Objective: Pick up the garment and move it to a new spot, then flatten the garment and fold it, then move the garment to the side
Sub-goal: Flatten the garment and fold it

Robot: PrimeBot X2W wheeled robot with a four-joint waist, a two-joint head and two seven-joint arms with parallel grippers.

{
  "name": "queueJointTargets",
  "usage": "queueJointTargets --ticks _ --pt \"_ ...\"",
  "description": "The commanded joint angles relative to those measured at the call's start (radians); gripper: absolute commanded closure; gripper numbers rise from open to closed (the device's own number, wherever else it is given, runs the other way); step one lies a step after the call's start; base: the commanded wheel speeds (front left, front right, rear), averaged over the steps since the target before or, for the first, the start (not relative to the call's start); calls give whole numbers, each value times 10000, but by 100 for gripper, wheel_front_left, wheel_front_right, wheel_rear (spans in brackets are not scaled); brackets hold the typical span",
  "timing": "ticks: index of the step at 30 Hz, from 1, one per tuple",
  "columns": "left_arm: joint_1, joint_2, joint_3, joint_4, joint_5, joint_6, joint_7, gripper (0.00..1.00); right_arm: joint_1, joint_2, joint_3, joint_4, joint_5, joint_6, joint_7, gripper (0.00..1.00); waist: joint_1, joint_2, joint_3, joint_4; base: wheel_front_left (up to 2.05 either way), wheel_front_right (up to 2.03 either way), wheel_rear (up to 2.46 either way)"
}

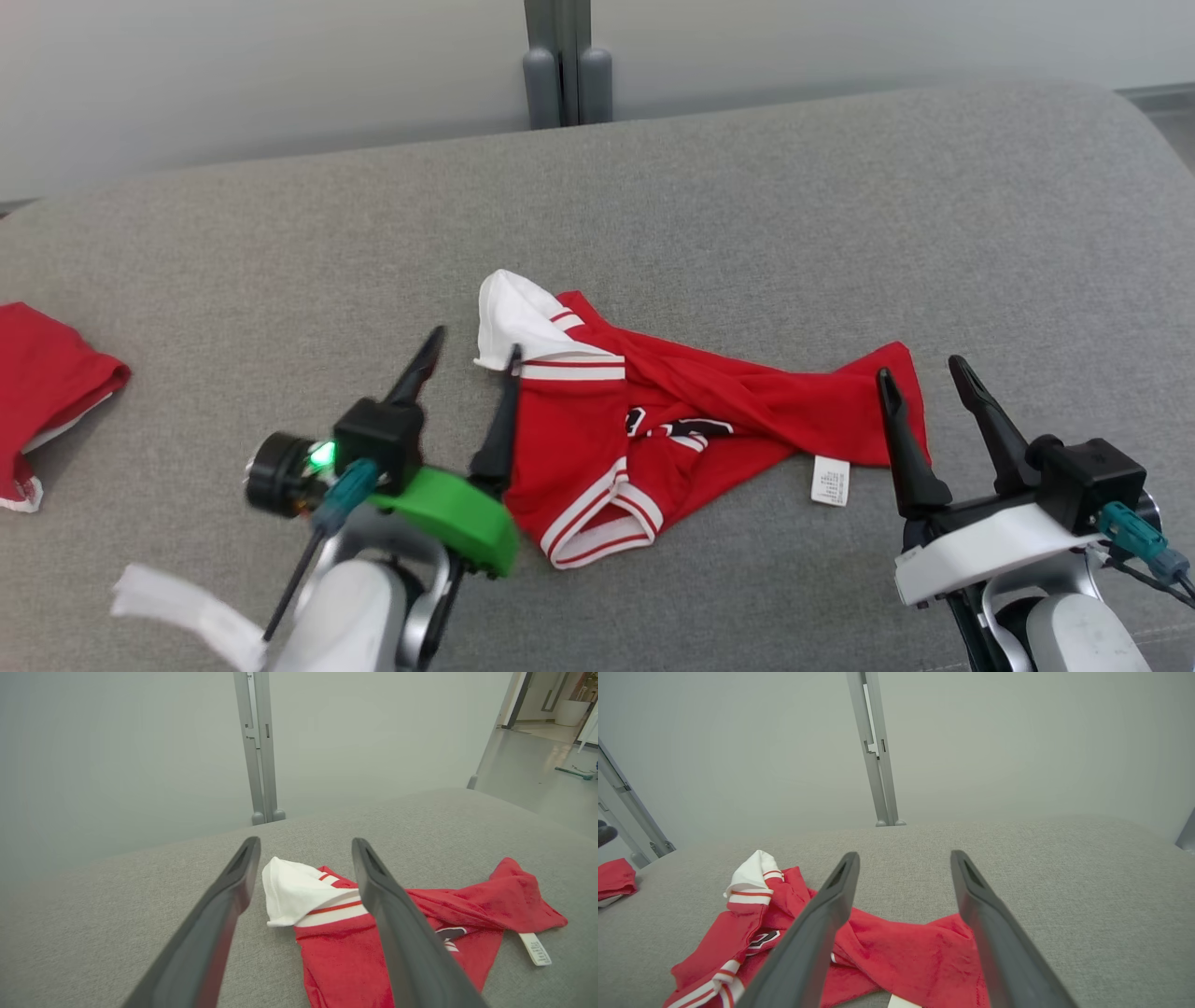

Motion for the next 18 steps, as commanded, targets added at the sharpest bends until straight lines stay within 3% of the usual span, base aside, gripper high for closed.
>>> queueJointTargets --ticks 1,7,16,17,18 --pt "-479 -49 -429 193 -91 -178 364 0 -202 -9 16 -13 -24 1 -38 0 0 -1 665 -69 0 0 0" --pt "-2181 -110 -1809 1548 -187 -457 1698 0 -619 38 181 64 -2 1 -149 0 0 -1 1428 -448 0 0 0" --pt "-3489 225 -1792 3585 104 -346 1973 0 -985 42 147 366 99 1 -442 0 0 -1 2079 -801 0 0 0" --pt "-3558 237 -1798 3678 97 -365 1904 100 -1010 52 129 405 105 1 -478 0 0 -1 2113 -791 0 0 0" --pt "-3611 265 -1799 3715 112 -371 1796 100 -1032 64 115 432 104 1 -513 0 0 -1 2131 -776 0 0 0"
